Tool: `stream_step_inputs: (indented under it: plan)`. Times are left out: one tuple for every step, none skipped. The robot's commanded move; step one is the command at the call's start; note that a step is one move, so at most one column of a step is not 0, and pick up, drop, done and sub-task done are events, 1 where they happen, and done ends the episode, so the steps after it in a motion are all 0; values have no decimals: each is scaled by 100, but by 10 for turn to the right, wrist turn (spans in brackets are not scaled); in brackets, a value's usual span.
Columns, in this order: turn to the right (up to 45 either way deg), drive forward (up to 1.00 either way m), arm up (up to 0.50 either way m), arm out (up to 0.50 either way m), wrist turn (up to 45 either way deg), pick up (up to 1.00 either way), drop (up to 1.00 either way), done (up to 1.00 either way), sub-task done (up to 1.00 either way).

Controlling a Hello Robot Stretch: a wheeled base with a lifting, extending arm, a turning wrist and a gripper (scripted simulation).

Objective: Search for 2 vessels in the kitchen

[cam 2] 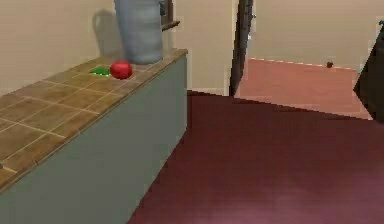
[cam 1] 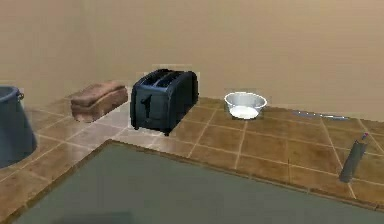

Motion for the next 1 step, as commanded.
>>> stream_step_inputs:
  plan:
    - [-450,0,0,0,0,0,0,0,0]
